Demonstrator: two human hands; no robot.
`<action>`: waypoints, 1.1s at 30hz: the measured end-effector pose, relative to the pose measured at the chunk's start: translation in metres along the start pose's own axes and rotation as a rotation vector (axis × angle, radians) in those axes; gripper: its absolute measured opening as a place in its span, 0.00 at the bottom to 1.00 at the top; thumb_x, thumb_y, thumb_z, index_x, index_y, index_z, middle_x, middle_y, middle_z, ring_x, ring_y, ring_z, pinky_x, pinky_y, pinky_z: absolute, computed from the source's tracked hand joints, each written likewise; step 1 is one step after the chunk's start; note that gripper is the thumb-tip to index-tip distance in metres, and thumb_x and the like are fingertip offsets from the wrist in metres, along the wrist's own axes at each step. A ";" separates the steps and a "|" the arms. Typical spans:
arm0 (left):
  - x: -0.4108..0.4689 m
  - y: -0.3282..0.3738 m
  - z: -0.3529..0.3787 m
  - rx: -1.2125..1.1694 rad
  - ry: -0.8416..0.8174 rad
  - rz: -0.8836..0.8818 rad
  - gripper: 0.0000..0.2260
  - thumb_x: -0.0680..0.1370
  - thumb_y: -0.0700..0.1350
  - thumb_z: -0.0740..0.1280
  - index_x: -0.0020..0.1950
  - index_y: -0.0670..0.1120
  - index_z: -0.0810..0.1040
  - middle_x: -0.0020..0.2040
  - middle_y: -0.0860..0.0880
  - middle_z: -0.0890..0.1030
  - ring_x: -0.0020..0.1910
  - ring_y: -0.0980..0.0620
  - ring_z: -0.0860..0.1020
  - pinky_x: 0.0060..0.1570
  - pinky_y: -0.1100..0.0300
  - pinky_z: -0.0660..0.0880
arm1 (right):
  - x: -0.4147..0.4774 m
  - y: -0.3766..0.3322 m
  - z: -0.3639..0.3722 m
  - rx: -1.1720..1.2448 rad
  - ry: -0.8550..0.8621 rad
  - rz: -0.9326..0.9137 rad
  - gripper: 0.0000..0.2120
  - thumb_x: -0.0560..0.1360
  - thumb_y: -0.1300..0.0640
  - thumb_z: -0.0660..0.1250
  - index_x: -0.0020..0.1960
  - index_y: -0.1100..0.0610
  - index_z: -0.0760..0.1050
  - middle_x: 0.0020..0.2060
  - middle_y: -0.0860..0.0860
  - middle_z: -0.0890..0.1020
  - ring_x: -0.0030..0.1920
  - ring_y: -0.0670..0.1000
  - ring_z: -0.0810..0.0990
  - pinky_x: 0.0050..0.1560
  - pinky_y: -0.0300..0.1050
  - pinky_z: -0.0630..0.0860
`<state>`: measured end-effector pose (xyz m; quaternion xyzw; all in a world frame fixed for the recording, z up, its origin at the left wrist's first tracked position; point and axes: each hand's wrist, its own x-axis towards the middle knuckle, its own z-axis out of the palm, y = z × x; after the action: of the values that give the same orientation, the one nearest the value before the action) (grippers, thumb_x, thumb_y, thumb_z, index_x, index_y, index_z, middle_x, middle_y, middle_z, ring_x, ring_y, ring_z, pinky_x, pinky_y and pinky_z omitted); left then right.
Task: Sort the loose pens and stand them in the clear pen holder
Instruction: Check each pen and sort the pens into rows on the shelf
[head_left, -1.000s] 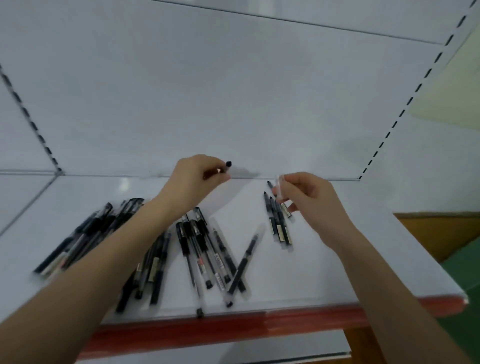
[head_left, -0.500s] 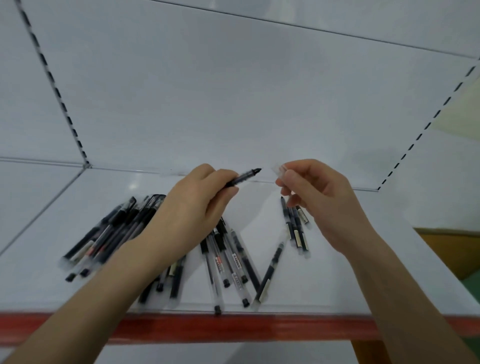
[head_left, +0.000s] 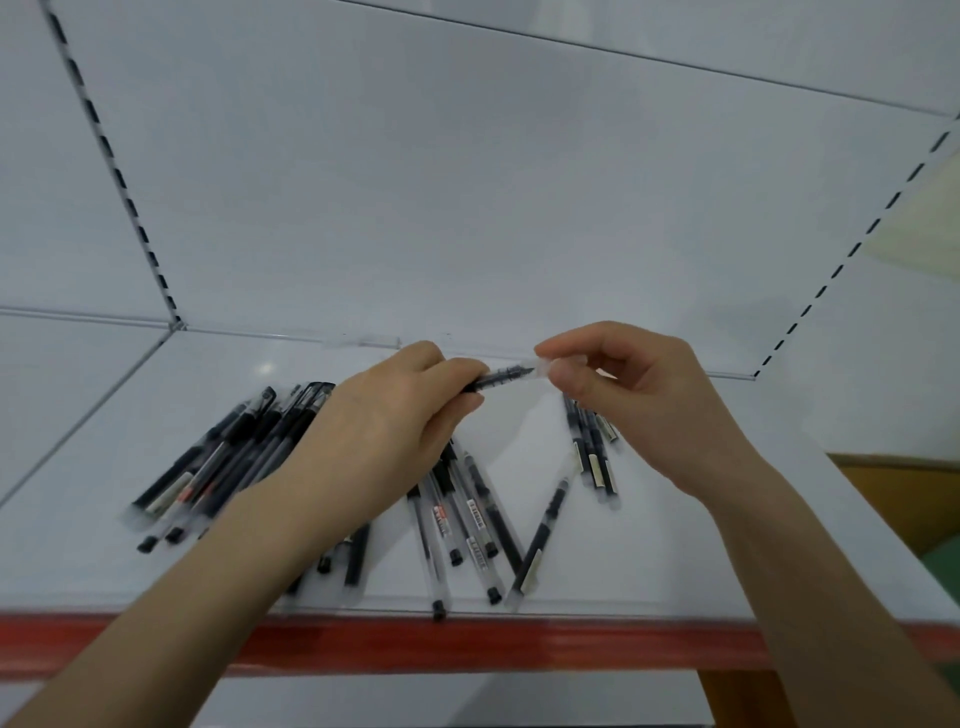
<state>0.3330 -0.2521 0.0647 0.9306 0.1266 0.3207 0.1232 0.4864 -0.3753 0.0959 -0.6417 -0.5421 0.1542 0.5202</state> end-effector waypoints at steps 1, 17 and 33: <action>-0.001 0.001 0.000 0.008 -0.006 0.018 0.19 0.75 0.52 0.54 0.55 0.45 0.79 0.37 0.49 0.76 0.32 0.46 0.76 0.27 0.56 0.72 | 0.000 0.000 0.000 -0.008 -0.017 0.003 0.09 0.73 0.61 0.68 0.42 0.47 0.79 0.31 0.38 0.78 0.35 0.39 0.75 0.39 0.31 0.71; -0.018 0.004 0.040 -0.060 0.032 -0.302 0.14 0.75 0.52 0.60 0.32 0.46 0.73 0.29 0.50 0.72 0.30 0.50 0.71 0.28 0.59 0.63 | 0.003 0.049 -0.009 -0.054 0.227 0.283 0.03 0.74 0.60 0.67 0.43 0.54 0.78 0.33 0.46 0.82 0.35 0.43 0.79 0.39 0.36 0.76; -0.031 -0.018 0.028 0.248 -0.191 -0.566 0.13 0.79 0.53 0.59 0.50 0.44 0.74 0.45 0.47 0.80 0.45 0.46 0.77 0.42 0.55 0.74 | 0.039 0.083 0.020 -0.848 -0.170 0.477 0.17 0.72 0.63 0.64 0.28 0.59 0.61 0.24 0.53 0.65 0.25 0.51 0.64 0.26 0.40 0.58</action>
<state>0.3241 -0.2485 0.0205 0.8923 0.4063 0.1668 0.1044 0.5299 -0.3212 0.0326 -0.8883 -0.4355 0.0866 0.1173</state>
